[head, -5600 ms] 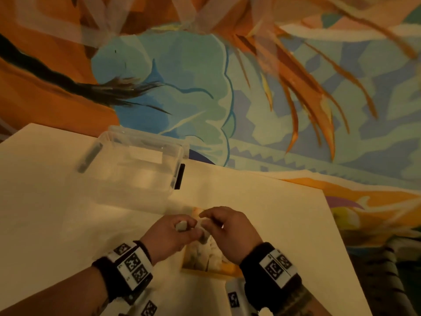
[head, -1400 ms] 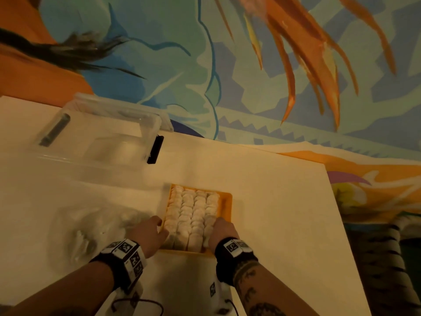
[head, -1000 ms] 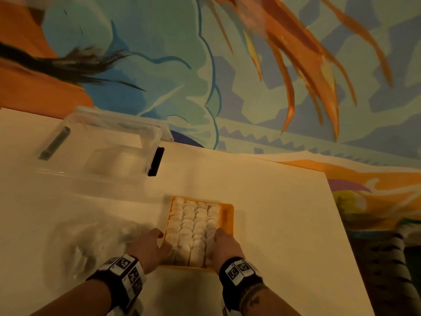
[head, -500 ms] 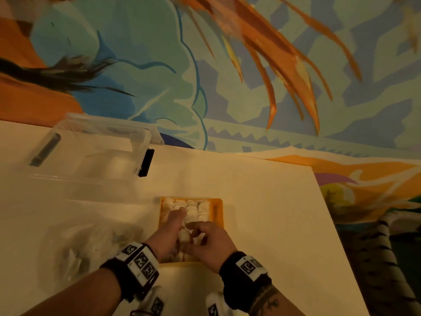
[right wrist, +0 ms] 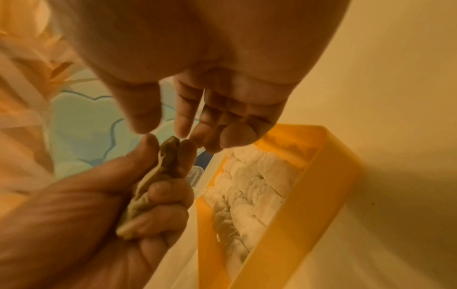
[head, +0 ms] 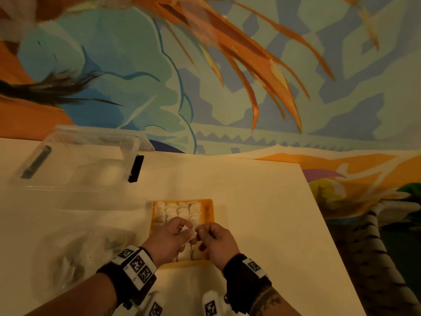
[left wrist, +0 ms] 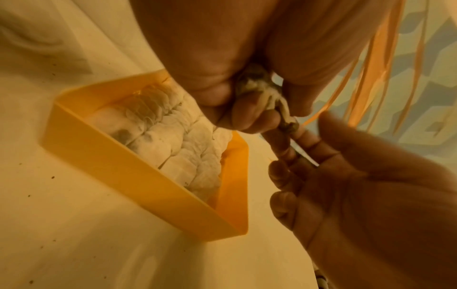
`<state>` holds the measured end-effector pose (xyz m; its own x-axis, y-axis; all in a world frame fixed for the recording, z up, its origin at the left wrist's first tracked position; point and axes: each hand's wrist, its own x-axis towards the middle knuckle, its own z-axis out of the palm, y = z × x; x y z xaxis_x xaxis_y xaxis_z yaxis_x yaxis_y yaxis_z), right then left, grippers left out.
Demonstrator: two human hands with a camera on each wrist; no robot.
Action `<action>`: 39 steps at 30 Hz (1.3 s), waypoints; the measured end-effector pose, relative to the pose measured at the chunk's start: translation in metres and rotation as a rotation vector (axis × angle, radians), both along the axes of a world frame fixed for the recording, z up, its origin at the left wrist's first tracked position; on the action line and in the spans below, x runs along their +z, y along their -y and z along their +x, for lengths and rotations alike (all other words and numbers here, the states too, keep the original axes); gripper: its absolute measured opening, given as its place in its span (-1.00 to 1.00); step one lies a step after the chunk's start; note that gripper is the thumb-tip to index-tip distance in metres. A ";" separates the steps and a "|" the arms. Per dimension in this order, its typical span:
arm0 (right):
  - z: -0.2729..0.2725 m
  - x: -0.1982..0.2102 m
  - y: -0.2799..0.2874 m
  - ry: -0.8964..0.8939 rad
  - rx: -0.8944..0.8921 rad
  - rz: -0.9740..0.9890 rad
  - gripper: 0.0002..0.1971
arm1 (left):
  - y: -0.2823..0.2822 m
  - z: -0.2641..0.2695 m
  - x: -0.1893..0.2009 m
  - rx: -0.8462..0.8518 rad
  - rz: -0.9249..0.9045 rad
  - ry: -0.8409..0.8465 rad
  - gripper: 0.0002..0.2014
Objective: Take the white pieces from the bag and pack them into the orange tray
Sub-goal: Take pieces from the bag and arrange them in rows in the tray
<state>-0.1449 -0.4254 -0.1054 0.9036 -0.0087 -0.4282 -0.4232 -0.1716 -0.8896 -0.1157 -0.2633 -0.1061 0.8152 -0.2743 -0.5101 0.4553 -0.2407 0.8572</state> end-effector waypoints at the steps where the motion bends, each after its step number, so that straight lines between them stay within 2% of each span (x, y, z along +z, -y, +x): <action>1: -0.001 0.000 0.000 0.027 -0.002 0.019 -0.86 | 0.001 0.000 0.001 0.025 0.016 0.027 -0.88; 3: -0.003 0.001 0.001 0.108 0.050 0.006 -0.76 | 0.003 0.000 0.002 0.063 0.037 0.051 -0.83; 5: -0.003 0.001 -0.001 0.166 0.112 -0.105 -0.69 | 0.006 0.001 0.004 0.073 0.029 0.048 -0.76; 7: -0.002 -0.001 -0.001 0.205 0.105 -0.185 -0.76 | 0.008 0.001 0.008 0.085 0.006 0.016 -0.68; 9: -0.001 0.000 0.001 0.194 0.065 -0.152 -0.90 | 0.008 0.002 0.013 0.091 -0.006 -0.020 -0.56; 12: -0.002 0.000 0.004 0.127 0.018 -0.026 -0.82 | 0.007 0.002 0.024 0.056 -0.038 -0.053 -0.48; 14: -0.002 0.004 0.007 0.078 -0.004 0.055 -0.80 | 0.007 0.002 0.028 0.027 -0.041 -0.049 -0.61; 17: -0.001 0.003 0.014 0.048 0.039 0.075 -0.75 | 0.006 0.002 0.023 -0.024 0.013 0.017 -0.83; 21: -0.003 0.001 0.020 0.035 0.124 0.002 -0.76 | 0.011 0.001 0.015 -0.018 0.036 0.098 -0.89; 23: -0.002 -0.003 0.024 0.074 0.099 -0.069 -0.78 | 0.010 0.001 0.010 -0.020 0.086 0.130 -0.84; 27: 0.007 -0.007 0.026 0.124 0.121 -0.098 -0.88 | 0.000 0.004 -0.005 -0.181 0.229 0.205 -0.93; 29: 0.014 -0.006 0.024 0.102 0.172 -0.213 -0.92 | -0.003 0.004 -0.008 -0.211 0.285 0.225 -0.97; 31: 0.024 -0.005 0.026 0.087 0.188 -0.409 -0.99 | -0.009 0.007 -0.011 -0.180 0.346 0.239 -0.94; 34: 0.034 -0.005 0.025 0.015 0.300 -0.652 -0.86 | -0.033 0.015 -0.016 -0.081 0.545 0.260 -0.90; 37: 0.036 -0.010 0.012 -0.070 0.533 -0.809 -0.78 | -0.062 0.019 -0.024 0.019 0.716 0.214 -0.59; 39: 0.038 -0.016 0.002 -0.116 0.649 -0.879 -0.74 | -0.074 0.017 -0.031 0.025 0.750 0.147 -0.40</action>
